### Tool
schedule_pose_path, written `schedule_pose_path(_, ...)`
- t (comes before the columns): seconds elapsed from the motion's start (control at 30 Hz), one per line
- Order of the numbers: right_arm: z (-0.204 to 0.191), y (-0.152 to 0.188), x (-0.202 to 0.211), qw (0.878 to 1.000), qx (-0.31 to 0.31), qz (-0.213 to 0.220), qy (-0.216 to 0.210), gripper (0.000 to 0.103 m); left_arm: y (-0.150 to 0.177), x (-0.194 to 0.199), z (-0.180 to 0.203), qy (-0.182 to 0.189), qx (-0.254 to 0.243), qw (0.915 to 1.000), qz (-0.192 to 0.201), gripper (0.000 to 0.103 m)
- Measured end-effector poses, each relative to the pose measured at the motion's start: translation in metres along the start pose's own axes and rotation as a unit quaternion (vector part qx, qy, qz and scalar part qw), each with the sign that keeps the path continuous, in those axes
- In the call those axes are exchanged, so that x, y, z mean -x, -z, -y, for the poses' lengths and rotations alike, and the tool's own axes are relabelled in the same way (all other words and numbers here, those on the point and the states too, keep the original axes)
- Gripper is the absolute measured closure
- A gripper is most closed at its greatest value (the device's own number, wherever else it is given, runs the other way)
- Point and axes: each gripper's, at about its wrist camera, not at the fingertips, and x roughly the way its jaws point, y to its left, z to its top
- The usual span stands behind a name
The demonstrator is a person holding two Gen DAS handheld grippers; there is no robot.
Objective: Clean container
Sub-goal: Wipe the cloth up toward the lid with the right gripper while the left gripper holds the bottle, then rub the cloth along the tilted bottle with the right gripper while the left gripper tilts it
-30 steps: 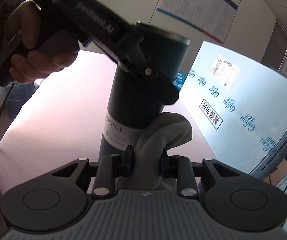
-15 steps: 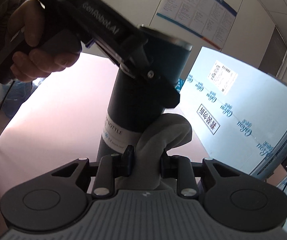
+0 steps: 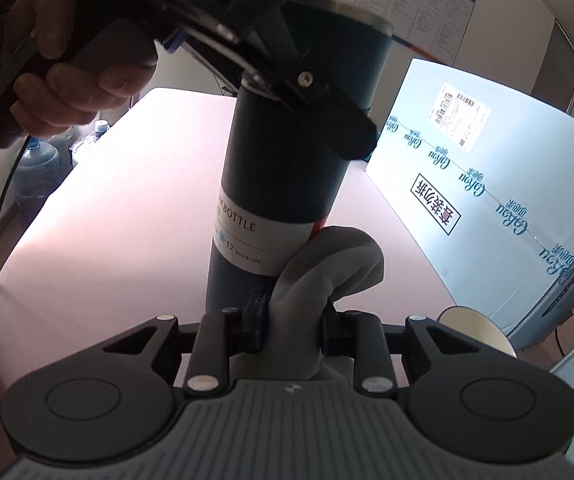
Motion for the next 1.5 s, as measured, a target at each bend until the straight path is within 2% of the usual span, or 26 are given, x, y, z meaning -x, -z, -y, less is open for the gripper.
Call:
schedule_pose_path(0.17,0.012,-0.01,0.014,0.999,-0.026,0.038,0.006,0.075,0.0,0.001,-0.001,0.008,0.004,1.0,0.001,0.026)
schedule_pose_path(0.37,0.02,-0.006,0.011,0.998,-0.066,0.016,0.013,0.075,0.003,0.002,-0.001,0.01,0.002,0.9999,0.005,0.026)
schedule_pose_path(0.53,0.034,-0.013,0.021,0.993,-0.111,0.018,0.023,0.075,0.006,0.0,-0.002,0.003,-0.003,1.0,0.002,0.026)
schedule_pose_path(0.67,0.036,-0.024,0.027,0.994,-0.102,0.022,0.036,0.075,0.01,-0.001,-0.002,-0.003,-0.018,0.9998,-0.003,0.026)
schedule_pose_path(0.73,0.034,-0.028,0.032,0.994,-0.095,0.038,0.043,0.075,0.012,-0.002,-0.002,-0.006,-0.024,0.9996,-0.009,0.026)
schedule_pose_path(0.87,0.025,-0.034,0.041,0.994,-0.053,0.08,0.053,0.075,0.017,-0.004,-0.002,-0.01,-0.033,0.9992,-0.019,0.026)
schedule_pose_path(0.93,0.019,-0.036,0.04,0.994,-0.019,0.087,0.059,0.075,0.018,-0.004,-0.002,-0.01,-0.033,0.9992,-0.019,0.026)
schedule_pose_path(1.1,0.01,-0.037,0.031,0.991,0.083,0.068,0.082,0.075,0.017,0.002,-0.005,-0.007,-0.02,0.9997,-0.014,0.026)
schedule_pose_path(1.27,0.006,-0.031,0.016,0.975,0.196,0.061,0.083,0.075,0.019,0.005,-0.008,-0.014,-0.007,0.9998,-0.014,0.026)
schedule_pose_path(1.37,0.009,-0.026,0.006,0.971,0.224,0.05,0.069,0.075,0.02,0.006,-0.01,-0.026,0.001,0.9996,-0.015,0.026)
schedule_pose_path(1.5,0.012,-0.015,-0.008,0.973,0.224,0.033,0.045,0.075,0.022,0.008,-0.01,-0.033,0.004,0.9993,-0.014,0.025)
